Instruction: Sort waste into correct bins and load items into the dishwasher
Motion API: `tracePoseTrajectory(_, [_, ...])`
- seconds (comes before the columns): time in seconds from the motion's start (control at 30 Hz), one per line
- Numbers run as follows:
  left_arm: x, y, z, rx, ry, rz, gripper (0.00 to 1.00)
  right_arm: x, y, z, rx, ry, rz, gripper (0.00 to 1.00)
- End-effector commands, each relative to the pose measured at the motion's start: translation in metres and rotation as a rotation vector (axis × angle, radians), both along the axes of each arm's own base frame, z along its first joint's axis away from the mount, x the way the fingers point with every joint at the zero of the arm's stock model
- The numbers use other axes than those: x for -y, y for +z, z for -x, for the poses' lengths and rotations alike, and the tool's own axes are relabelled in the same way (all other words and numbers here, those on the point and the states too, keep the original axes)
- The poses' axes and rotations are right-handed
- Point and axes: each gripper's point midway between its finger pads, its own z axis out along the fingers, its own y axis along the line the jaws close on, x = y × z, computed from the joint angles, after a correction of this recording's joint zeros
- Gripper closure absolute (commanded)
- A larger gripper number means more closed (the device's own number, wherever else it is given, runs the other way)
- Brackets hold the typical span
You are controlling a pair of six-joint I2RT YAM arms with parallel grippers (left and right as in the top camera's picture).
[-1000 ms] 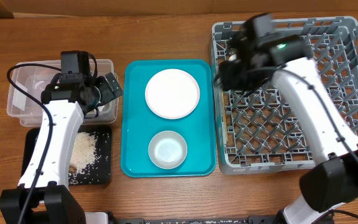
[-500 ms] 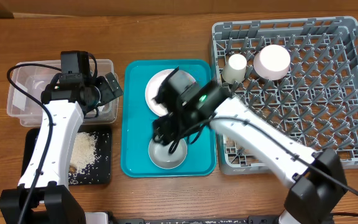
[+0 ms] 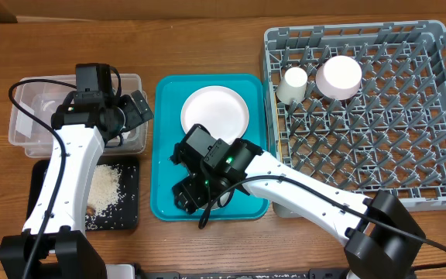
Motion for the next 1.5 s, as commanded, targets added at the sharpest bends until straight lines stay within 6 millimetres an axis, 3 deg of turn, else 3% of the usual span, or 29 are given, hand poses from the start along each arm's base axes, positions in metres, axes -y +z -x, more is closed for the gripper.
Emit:
tracePoseTrajectory(0.0, [-0.003,0.001,-0.003,0.005,0.017,-0.007,0.00,0.010,-0.008,-0.012,0.073,-0.032,0.056,0.47])
tracePoseTrajectory(0.37, [-0.003,0.001,-0.003,0.005,0.017,-0.007,0.00,0.015,-0.021,-0.031,0.176,-0.111,0.107,0.62])
tracePoseTrajectory(0.6, [-0.003,0.001,-0.003,0.005,0.017,-0.007,0.00,0.005,-0.021,-0.026,0.236,-0.121,0.118,0.73])
tracePoseTrajectory(0.87, [-0.003,0.001,-0.003,0.005,0.017,-0.007,0.00,0.001,-0.026,-0.019,0.351,-0.152,0.171,0.73])
tracePoseTrajectory(1.47, [-0.003,0.001,-0.003,0.005,0.017,-0.007,0.00,0.001,-0.053,-0.011,0.363,-0.139,0.146,0.72])
